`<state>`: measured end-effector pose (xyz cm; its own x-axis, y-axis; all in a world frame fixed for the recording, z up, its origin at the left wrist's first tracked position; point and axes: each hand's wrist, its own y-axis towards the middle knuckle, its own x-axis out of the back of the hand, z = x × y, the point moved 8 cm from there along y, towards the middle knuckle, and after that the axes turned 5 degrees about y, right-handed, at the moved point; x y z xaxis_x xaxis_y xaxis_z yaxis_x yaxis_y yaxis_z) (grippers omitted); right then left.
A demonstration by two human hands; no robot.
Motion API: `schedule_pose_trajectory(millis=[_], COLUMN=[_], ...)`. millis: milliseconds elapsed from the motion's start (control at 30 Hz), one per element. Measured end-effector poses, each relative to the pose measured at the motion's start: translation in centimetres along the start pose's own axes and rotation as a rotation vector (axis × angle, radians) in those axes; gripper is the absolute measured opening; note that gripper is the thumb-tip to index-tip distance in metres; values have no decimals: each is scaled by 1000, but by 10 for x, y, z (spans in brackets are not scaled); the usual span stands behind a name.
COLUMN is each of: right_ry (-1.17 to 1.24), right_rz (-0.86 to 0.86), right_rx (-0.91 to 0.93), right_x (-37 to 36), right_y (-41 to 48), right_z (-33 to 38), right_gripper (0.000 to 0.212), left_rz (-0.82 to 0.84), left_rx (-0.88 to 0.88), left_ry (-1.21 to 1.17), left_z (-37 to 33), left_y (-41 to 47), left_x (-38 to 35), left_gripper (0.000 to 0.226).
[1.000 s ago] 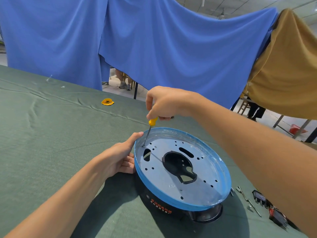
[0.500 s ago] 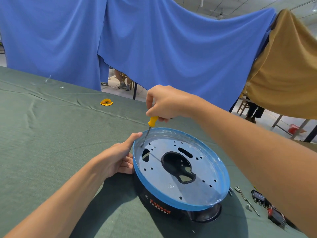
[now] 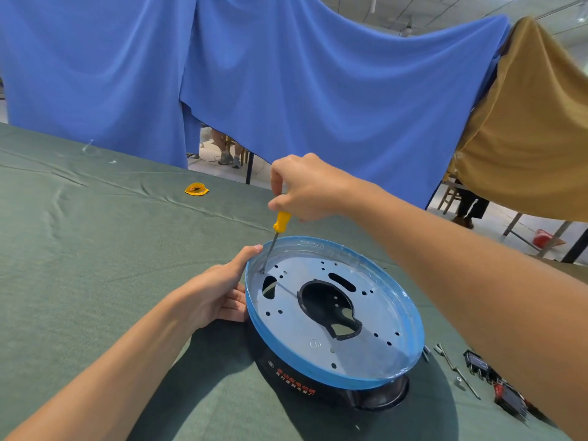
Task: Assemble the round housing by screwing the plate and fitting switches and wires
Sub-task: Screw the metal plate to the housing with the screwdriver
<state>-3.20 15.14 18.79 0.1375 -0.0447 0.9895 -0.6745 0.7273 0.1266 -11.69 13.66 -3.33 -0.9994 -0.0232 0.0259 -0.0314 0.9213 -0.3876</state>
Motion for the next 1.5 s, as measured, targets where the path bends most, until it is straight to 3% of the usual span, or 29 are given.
schedule_pose_trajectory(millis=[167,300,667,933,1167,1367,1500], right_ry=[-94,-97,-56,-48,36,-82,28], right_rz=[-6,152,180,225,157,126,228], right_rx=[-62,-120,1,46,60,-67,-127], right_x=[-8,-13,-13,-14,-12,-15,-13], right_y=[6,1,0,-2,-3,5,5], right_z=[-4,-4,11,17,12,6,3], right_gripper=[43,52,10,27,9,47,29], left_rz=[5,0,59,68,60,54,49], left_rx=[3,7,48,56,52,52,52], left_ry=[-5,5,-17,-35,-29,-23,-22], left_z=[0,1,2,2,1,1,1], left_y=[-1,0,-2,-3,-3,-3,-2], left_x=[-1,-1,0,0,-1,0,1], left_gripper=[68,69,79,75,75,72,73])
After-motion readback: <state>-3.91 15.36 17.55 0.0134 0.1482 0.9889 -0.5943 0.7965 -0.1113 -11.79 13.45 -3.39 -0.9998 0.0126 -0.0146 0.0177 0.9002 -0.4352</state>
